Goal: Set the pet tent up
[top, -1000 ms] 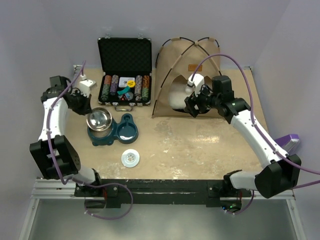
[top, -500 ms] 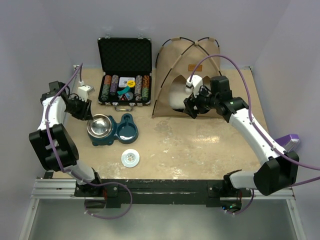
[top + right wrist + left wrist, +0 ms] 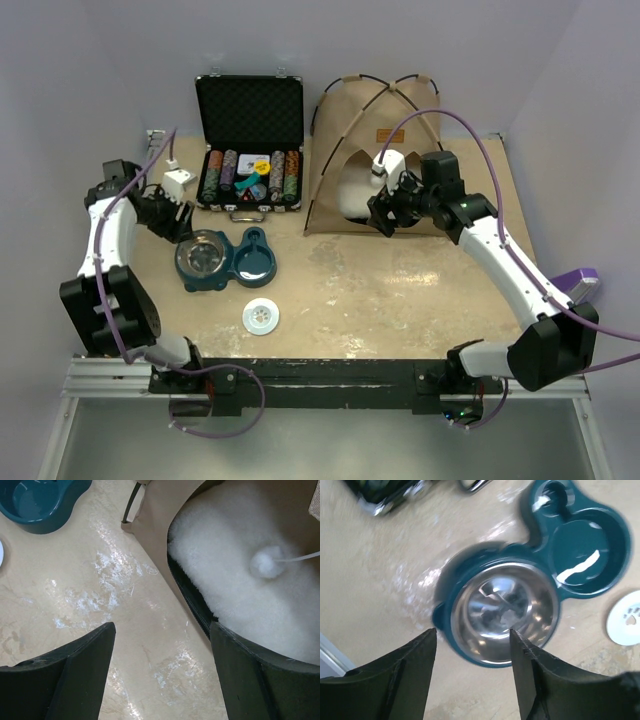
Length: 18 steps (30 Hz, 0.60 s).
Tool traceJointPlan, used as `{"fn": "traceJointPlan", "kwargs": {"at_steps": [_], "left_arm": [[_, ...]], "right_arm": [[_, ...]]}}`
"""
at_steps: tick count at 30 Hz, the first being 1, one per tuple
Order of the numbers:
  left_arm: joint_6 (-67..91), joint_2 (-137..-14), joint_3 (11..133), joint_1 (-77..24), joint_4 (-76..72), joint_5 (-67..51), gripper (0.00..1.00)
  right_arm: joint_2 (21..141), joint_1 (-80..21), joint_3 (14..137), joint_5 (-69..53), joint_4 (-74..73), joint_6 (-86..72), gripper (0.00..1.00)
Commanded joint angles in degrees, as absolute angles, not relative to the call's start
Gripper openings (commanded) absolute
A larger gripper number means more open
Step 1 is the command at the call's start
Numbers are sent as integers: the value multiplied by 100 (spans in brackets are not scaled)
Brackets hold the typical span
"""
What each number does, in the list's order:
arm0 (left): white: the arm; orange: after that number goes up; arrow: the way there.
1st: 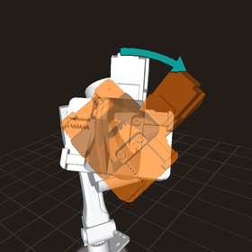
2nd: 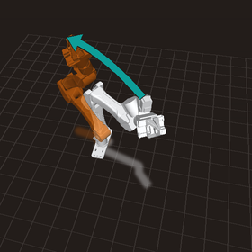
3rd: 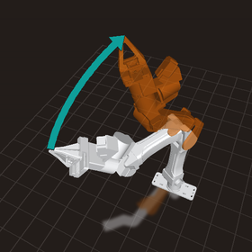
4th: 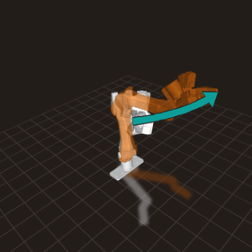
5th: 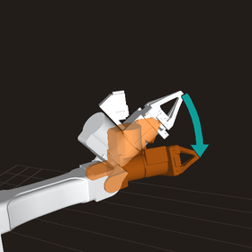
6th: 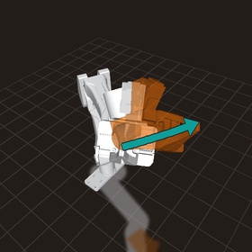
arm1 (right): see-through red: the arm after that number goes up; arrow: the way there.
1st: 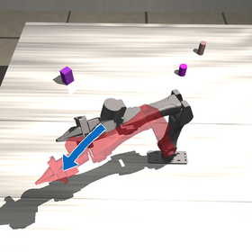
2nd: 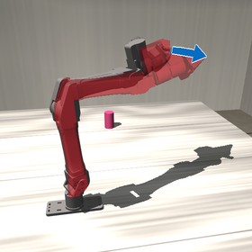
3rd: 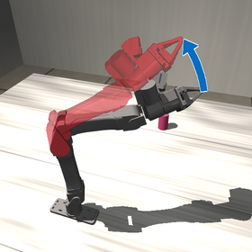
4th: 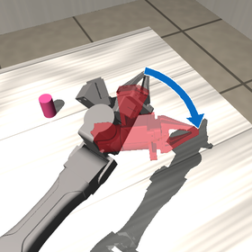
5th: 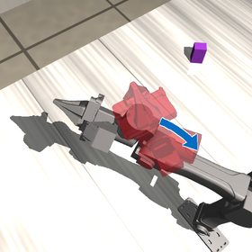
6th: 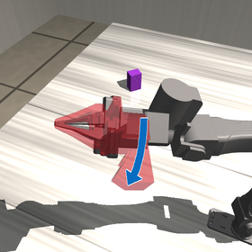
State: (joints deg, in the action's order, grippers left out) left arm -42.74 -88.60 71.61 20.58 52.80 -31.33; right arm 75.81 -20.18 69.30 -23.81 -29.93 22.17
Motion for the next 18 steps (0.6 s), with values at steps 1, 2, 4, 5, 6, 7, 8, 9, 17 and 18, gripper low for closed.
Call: {"fn": "traceJointPlan", "kwargs": {"at_steps": [1,2,4,5,6,7,8,9,17,18], "left_arm": [[-5263,-7885,7102,1171,6123,-3524,78],[-5517,-7675,6988,951,6265,-3611,97],[-5826,-7271,6699,634,6328,-3770,99],[-6097,-7051,6454,502,6372,-3875,100],[-6387,-6901,6303,388,6494,-4006,100],[-6833,-6760,6145,256,6730,-4156,100],[-7229,-6672,5996,116,6933,-4262,100],[-7555,-6619,5881,-121,7109,-4341,99],[-8349,-7811,6002,-2415,7338,-3991,87],[-8419,-8092,6116,-2582,7391,-3955,84]], "right_arm": [[7445,-2004,6988,-2575,-3006,2346,80],[7427,-2004,6953,-2549,-3023,2390,80],[7366,-2004,6891,-2496,-3058,2434,80],[7322,-2004,6865,-2505,-3076,2443,80],[7313,-2004,6847,-2505,-3085,2443,80],[7278,-2004,6829,-2514,-3085,2443,80],[7260,-2004,6812,-2505,-3085,2435,80],[7242,-2004,6785,-2514,-3076,2417,80],[7286,-2004,6750,-2593,-3076,2364,80],[7286,-2004,6767,-2584,-3076,2390,80]]}}
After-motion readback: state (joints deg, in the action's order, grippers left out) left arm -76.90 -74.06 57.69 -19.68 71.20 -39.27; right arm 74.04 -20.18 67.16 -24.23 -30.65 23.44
